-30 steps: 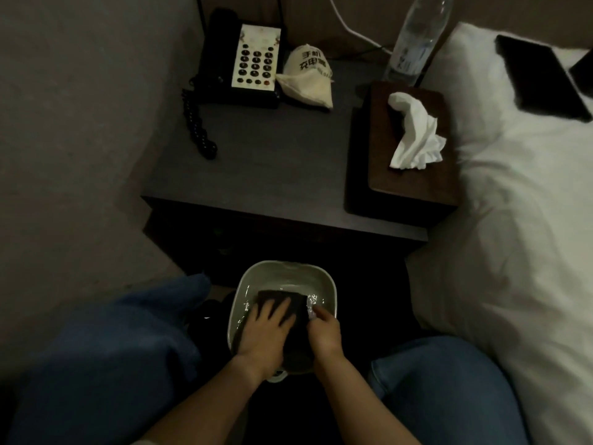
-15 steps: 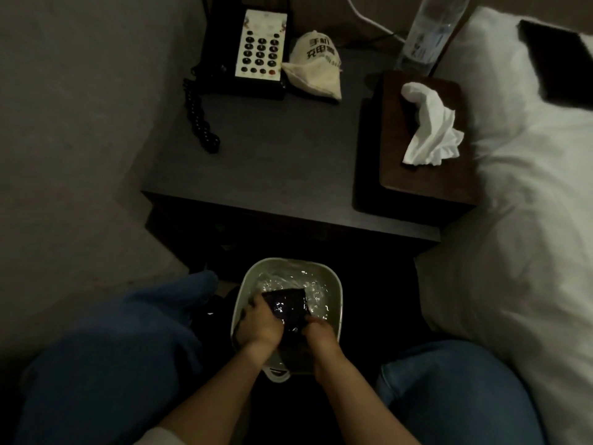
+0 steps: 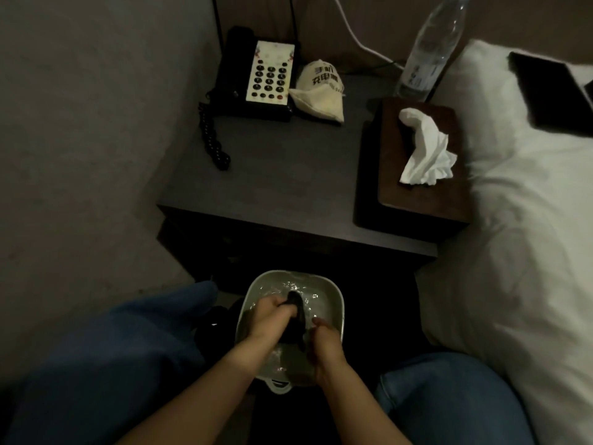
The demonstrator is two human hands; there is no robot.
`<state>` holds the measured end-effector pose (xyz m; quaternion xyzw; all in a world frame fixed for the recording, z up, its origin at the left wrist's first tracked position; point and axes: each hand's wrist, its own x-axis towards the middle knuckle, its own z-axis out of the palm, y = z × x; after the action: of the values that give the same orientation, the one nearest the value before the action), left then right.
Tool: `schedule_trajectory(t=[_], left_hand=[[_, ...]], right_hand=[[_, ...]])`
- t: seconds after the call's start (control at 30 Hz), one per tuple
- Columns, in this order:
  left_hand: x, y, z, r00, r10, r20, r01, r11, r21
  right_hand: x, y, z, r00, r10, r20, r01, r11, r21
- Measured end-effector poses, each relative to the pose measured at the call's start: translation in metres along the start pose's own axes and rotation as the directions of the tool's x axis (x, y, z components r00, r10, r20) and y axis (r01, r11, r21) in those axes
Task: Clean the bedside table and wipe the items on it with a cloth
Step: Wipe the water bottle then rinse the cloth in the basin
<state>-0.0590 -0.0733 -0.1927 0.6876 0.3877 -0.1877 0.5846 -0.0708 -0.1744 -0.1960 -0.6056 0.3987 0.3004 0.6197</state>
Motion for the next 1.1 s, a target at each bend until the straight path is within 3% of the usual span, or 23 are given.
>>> schedule_trajectory(t=[0.13,0.27,0.37,0.5,0.63,0.7,0.77,0.83,0.93,1.0,1.1], left_hand=[[-0.021,0.032,-0.014,0.982,0.127,0.137,-0.129,0.992,0.006],[-0.027,0.039,-0.024,0.949,0.138,0.285,-0.131,0.990,-0.043],[-0.024,0.030,-0.029,0.968,0.084,0.235,-0.080,0.996,-0.025],[-0.011,0.010,-0.034,0.986,-0.001,0.165,0.000,1.000,0.006],[0.001,-0.004,-0.037,0.983,-0.138,0.124,0.155,0.977,-0.145],[0.002,-0.009,-0.035,0.993,-0.093,0.067,0.099,0.990,-0.101],[-0.003,-0.011,-0.028,0.997,0.060,0.053,-0.060,0.998,0.008],[-0.011,-0.014,-0.020,0.964,0.200,0.174,-0.204,0.979,0.007],[-0.018,-0.016,-0.011,0.908,0.214,0.361,-0.201,0.977,-0.073],[-0.016,-0.015,-0.010,0.934,0.180,0.309,-0.160,0.983,-0.092],[-0.005,-0.012,-0.015,0.986,0.129,0.106,-0.119,0.988,-0.103]], right_hand=[[-0.002,-0.008,-0.004,0.998,-0.004,0.056,-0.006,0.986,0.169],[-0.003,-0.013,-0.002,0.979,-0.042,0.201,-0.019,0.955,0.295],[-0.002,-0.009,-0.001,0.974,-0.069,0.218,0.025,0.980,0.197],[0.001,-0.004,-0.003,0.983,-0.157,0.095,0.158,0.987,-0.008],[0.002,-0.002,-0.005,0.982,-0.185,0.028,0.187,0.980,-0.066],[0.003,-0.001,-0.006,0.982,-0.190,0.022,0.191,0.977,-0.095],[0.004,0.000,-0.005,0.984,-0.172,0.039,0.175,0.982,-0.072],[0.004,0.000,-0.003,0.986,-0.139,0.095,0.137,0.990,0.025],[0.001,0.002,-0.003,0.976,-0.123,0.182,0.110,0.991,0.081],[0.002,0.003,-0.004,0.983,-0.123,0.139,0.116,0.992,0.057],[0.007,0.005,-0.004,0.995,-0.101,0.023,0.098,0.990,0.099]])
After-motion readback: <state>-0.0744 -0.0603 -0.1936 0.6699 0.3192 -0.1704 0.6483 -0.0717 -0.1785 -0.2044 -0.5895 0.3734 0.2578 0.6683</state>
